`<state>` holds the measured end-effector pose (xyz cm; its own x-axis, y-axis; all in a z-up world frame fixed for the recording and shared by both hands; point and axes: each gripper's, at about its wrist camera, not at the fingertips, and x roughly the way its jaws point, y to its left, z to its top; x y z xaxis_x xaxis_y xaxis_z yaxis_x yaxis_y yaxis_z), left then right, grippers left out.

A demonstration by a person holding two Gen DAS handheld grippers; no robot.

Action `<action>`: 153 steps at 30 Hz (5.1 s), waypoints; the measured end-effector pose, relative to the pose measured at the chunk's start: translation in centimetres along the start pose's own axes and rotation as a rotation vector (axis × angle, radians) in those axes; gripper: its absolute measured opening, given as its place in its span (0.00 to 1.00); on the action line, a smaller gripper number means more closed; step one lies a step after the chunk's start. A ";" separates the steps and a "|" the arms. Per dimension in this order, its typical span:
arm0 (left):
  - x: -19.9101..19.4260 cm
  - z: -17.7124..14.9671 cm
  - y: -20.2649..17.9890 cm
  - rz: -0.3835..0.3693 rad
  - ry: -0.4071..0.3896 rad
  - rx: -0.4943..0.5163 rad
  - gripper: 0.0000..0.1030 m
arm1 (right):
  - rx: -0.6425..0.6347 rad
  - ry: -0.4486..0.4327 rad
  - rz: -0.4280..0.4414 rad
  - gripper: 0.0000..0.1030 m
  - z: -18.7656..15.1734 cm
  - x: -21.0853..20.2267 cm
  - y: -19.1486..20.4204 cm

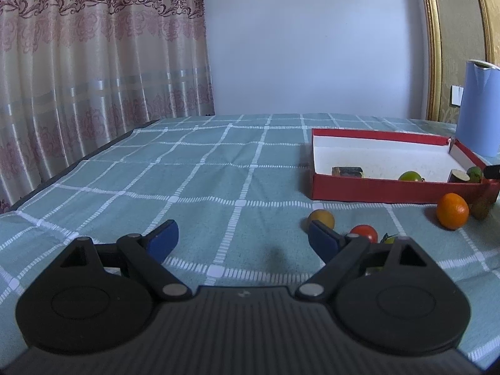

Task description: Organize fruits

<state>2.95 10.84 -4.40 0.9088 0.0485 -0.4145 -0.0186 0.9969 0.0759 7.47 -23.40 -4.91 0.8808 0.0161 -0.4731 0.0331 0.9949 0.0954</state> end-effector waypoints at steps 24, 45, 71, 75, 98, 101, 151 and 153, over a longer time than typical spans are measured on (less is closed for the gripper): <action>4.1 3.1 -1.9 -0.014 0.074 0.061 0.55 | 0.003 0.089 0.081 0.27 -5.0 -4.6 0.2; 5.2 2.4 -3.2 -0.079 0.058 0.144 0.70 | 0.053 0.078 0.107 0.27 -5.0 -4.7 -0.6; 6.7 1.8 -4.0 -0.240 0.145 0.227 0.40 | 0.054 0.083 0.116 0.27 -5.0 -4.6 -0.6; 7.2 2.0 -4.3 -0.226 0.165 0.217 0.28 | 0.056 0.086 0.117 0.27 -5.1 -4.5 -0.5; 5.4 8.0 -9.6 -0.068 0.020 0.157 0.22 | 0.076 0.089 0.129 0.27 -5.2 -4.4 -1.1; 6.8 8.9 -11.2 -0.053 0.013 0.169 0.22 | 0.088 0.086 0.137 0.27 -5.2 -4.4 -1.3; 4.0 1.1 1.2 0.087 0.126 -0.066 1.00 | -0.078 0.070 0.117 0.27 -3.0 -3.7 2.9; 3.9 1.1 1.4 0.089 0.125 -0.079 1.00 | -0.094 0.078 0.109 0.27 -2.6 -3.2 3.1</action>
<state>6.93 12.38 -4.90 0.8435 0.1389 -0.5188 -0.1334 0.9899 0.0482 3.51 -20.06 -5.41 0.8374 0.1286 -0.5312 -0.1083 0.9917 0.0694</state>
